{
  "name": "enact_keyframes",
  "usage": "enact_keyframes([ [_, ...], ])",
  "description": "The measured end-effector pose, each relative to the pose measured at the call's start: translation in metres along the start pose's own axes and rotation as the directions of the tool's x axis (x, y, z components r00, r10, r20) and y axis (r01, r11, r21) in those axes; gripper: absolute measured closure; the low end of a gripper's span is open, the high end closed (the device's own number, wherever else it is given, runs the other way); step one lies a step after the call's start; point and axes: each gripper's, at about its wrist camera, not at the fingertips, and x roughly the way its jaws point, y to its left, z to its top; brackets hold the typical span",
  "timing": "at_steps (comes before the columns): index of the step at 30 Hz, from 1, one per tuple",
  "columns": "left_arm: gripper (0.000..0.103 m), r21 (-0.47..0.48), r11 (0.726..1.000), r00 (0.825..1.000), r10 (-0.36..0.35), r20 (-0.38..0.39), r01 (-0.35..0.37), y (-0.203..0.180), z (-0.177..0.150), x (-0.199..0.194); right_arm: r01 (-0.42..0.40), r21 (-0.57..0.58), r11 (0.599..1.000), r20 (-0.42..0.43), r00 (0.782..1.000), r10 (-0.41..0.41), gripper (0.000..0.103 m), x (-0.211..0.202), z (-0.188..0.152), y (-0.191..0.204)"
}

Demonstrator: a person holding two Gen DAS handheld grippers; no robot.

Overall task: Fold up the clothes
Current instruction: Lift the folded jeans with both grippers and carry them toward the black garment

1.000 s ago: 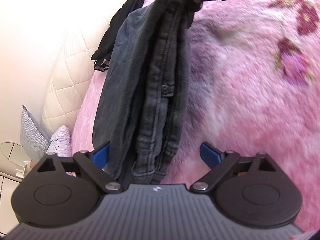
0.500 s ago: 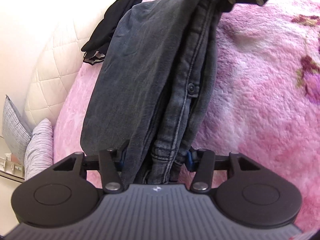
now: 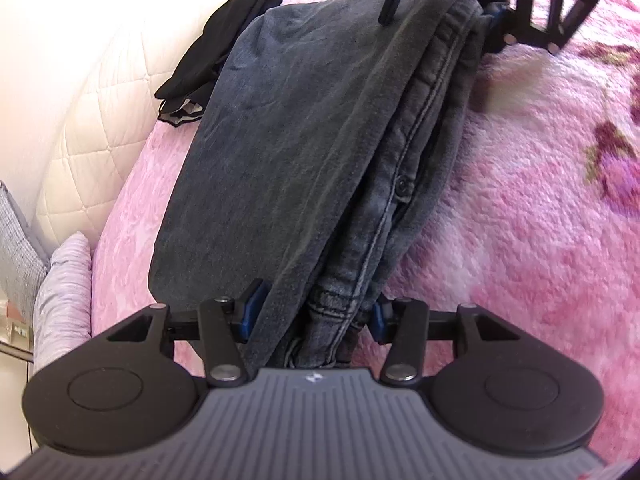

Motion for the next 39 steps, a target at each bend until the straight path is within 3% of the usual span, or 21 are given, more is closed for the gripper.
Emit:
enact_keyframes([
  [2,0.056,0.036,0.999,1.000,-0.005,0.005,0.005,0.000,-0.001,-0.001,-0.002,-0.015,1.000,0.001,1.000,0.002,0.059,0.000,-0.001,-0.003],
  [4,0.057,0.093,0.996,1.000,-0.012,0.010,0.011,0.000,-0.002,-0.003,-0.015,-0.022,1.000,0.005,1.000,0.015,0.072,-0.001,-0.002,-0.011],
  [7,0.057,0.135,0.991,1.000,-0.017,0.006,0.016,0.001,-0.004,-0.003,-0.041,-0.044,0.998,0.010,0.999,0.042,0.080,0.001,-0.004,-0.023],
  [10,0.058,0.134,0.991,1.000,-0.014,-0.016,0.016,-0.001,-0.002,-0.002,-0.062,-0.051,0.997,0.008,0.998,0.063,0.082,0.004,-0.006,-0.028],
  [14,0.069,0.126,0.992,0.999,0.027,-0.037,-0.022,0.001,0.007,-0.009,-0.019,-0.017,1.000,0.014,1.000,0.019,0.085,-0.008,-0.005,-0.035],
  [18,0.072,0.118,0.992,0.998,0.042,-0.039,-0.037,0.016,0.022,-0.030,0.022,-0.021,1.000,0.029,0.999,-0.022,0.086,-0.026,-0.005,-0.063],
  [30,0.074,0.028,0.999,0.999,-0.028,-0.024,0.029,0.084,0.090,-0.102,0.025,-0.063,0.998,0.032,0.999,-0.023,0.088,-0.103,-0.013,-0.157],
  [39,0.074,0.056,0.998,0.999,-0.003,-0.049,0.005,0.137,0.147,-0.098,0.039,-0.054,0.998,0.083,0.996,-0.035,0.088,-0.113,-0.042,-0.224],
])
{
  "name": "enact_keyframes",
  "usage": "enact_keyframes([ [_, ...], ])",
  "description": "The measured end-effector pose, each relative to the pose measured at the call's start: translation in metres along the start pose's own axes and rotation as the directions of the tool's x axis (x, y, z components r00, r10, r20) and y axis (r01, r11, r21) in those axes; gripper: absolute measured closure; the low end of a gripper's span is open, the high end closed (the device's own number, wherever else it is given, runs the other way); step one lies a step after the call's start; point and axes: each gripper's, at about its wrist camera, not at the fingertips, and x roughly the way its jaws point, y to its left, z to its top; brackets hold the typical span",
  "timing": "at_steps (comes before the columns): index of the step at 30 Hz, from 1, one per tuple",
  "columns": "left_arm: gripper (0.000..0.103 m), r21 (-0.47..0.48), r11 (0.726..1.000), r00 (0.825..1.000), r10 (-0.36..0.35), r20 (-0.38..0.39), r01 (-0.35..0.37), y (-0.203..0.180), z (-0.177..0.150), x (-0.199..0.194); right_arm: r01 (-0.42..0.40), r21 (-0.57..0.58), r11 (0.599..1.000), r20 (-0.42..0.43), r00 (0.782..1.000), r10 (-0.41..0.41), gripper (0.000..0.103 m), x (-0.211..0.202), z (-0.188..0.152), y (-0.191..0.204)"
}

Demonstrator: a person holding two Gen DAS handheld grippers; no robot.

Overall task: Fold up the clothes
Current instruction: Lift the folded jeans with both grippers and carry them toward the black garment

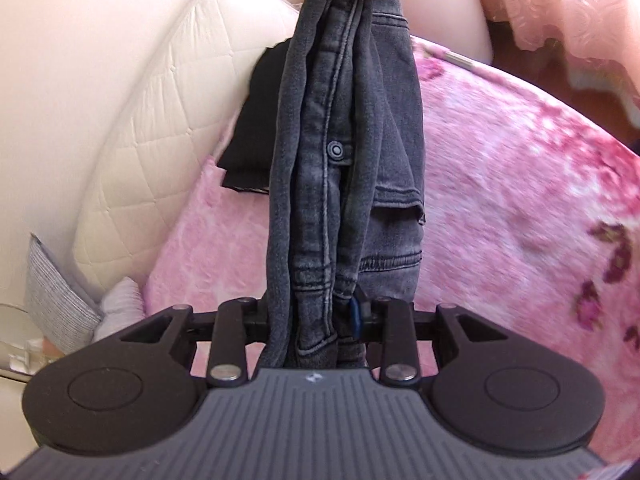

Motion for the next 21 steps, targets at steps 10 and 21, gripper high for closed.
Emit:
enact_keyframes([
  [10,0.074,0.035,0.994,0.993,0.108,-0.035,-0.107,0.101,0.112,0.052,0.088,0.036,0.995,0.097,0.991,-0.092,0.088,0.045,-0.089,-0.122],
  [21,0.074,0.036,0.968,0.968,0.250,0.005,-0.250,0.128,0.214,0.251,0.258,0.024,0.966,0.015,0.966,-0.259,0.086,0.197,-0.207,-0.175],
])
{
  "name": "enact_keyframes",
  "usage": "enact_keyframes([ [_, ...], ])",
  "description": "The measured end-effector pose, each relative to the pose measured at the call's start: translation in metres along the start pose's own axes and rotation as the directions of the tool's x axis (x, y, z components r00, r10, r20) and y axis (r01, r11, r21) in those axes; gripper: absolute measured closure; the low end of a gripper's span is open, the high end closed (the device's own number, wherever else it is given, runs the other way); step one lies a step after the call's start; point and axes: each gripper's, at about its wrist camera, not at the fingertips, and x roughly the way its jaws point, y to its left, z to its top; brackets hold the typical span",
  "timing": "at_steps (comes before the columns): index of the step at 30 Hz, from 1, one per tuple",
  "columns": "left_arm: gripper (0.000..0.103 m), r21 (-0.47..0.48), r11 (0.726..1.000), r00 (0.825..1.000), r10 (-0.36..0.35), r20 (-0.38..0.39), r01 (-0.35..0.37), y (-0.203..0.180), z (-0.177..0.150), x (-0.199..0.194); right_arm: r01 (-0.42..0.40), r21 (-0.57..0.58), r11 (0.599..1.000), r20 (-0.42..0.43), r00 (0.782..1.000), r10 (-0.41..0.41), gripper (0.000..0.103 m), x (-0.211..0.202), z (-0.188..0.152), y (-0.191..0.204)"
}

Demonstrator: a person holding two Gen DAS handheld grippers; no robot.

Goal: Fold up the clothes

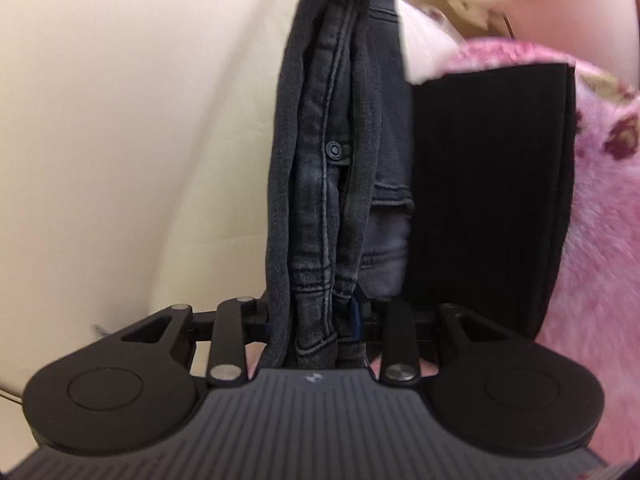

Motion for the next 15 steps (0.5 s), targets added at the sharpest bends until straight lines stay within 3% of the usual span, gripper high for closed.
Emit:
enact_keyframes([
  [2,0.073,0.013,0.998,0.998,-0.058,-0.019,0.059,-0.046,0.001,0.036,-0.061,0.011,0.998,-0.025,0.998,0.061,0.086,0.028,-0.023,0.036],
  [4,0.069,0.044,0.985,0.986,-0.166,-0.025,0.167,-0.091,-0.005,0.056,-0.165,0.012,0.986,-0.054,0.985,0.165,0.086,0.047,-0.043,0.078],
  [6,0.068,0.080,0.983,0.986,-0.165,-0.008,0.165,-0.120,-0.009,0.057,-0.265,0.061,0.962,-0.081,0.960,0.269,0.081,0.055,-0.060,0.105],
  [7,0.068,0.086,0.986,0.990,-0.140,0.003,0.140,-0.129,-0.011,0.055,-0.264,0.077,0.962,-0.071,0.960,0.269,0.078,0.053,-0.066,0.113],
  [11,0.065,0.065,0.989,0.991,-0.134,0.024,0.132,-0.127,-0.018,0.055,-0.256,0.160,0.953,-0.044,0.963,0.266,0.074,0.046,-0.074,0.115],
  [15,0.058,0.045,0.985,0.986,-0.167,0.018,0.167,-0.115,-0.019,0.057,-0.304,0.257,0.917,-0.046,0.944,0.326,0.066,0.047,-0.075,0.101],
])
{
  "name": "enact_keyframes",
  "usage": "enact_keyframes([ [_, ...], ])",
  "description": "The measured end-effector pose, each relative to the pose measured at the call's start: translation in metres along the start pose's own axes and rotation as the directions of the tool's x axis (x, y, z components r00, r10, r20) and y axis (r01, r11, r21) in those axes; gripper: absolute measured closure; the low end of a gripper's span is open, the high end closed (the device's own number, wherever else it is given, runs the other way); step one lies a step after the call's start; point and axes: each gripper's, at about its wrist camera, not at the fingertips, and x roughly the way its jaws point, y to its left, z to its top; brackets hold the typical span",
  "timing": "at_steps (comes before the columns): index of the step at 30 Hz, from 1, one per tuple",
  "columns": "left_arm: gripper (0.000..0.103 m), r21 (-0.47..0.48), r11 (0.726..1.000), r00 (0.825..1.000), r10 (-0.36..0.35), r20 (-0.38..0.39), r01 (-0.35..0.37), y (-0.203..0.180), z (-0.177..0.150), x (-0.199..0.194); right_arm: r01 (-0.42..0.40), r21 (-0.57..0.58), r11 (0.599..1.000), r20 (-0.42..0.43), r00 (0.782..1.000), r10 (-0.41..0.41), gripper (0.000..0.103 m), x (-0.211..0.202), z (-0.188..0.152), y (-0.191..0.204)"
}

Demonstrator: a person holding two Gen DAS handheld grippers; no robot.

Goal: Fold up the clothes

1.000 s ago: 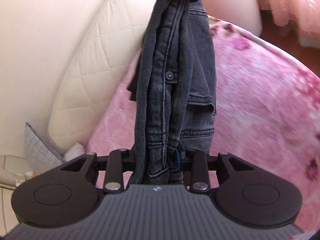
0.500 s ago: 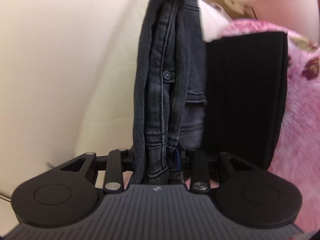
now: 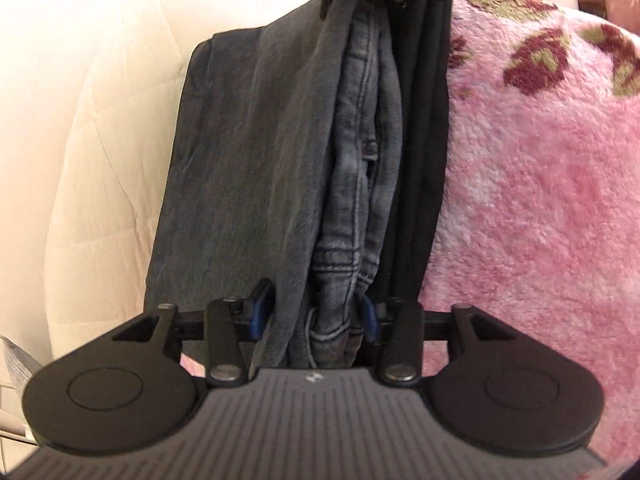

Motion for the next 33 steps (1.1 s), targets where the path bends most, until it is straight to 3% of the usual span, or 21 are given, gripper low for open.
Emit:
enact_keyframes([
  [14,0.059,-0.005,1.000,1.000,-0.002,0.019,0.002,0.000,0.002,0.000,-0.012,0.118,0.993,-0.003,1.000,0.013,0.060,-0.005,-0.003,-0.005],
  [19,0.067,-0.013,1.000,0.999,0.020,0.026,-0.019,0.001,0.000,-0.005,0.046,0.064,0.997,-0.012,0.999,-0.046,0.075,-0.003,-0.005,0.000],
  [21,0.069,-0.013,0.999,0.998,0.048,0.029,-0.048,0.004,-0.002,-0.009,0.116,0.027,0.993,0.021,0.993,-0.117,0.084,-0.011,0.003,0.005],
  [23,0.069,-0.018,0.997,0.997,0.071,0.029,-0.070,0.008,-0.002,-0.009,0.148,0.076,0.986,0.030,0.988,-0.150,0.083,-0.021,0.007,0.004],
  [27,0.069,0.052,0.997,0.998,0.057,0.040,-0.059,0.006,-0.009,-0.003,0.104,0.098,0.990,-0.008,0.995,-0.104,0.085,-0.012,0.010,0.015],
  [32,0.070,0.013,0.983,0.981,0.184,0.056,-0.185,0.024,-0.010,-0.004,0.172,0.154,0.973,0.065,0.981,-0.184,0.086,-0.028,0.016,0.006],
  [33,0.070,0.023,0.988,0.987,0.155,0.041,-0.156,0.018,-0.011,0.003,0.159,0.155,0.975,0.052,0.984,-0.169,0.085,-0.024,0.017,0.011],
])
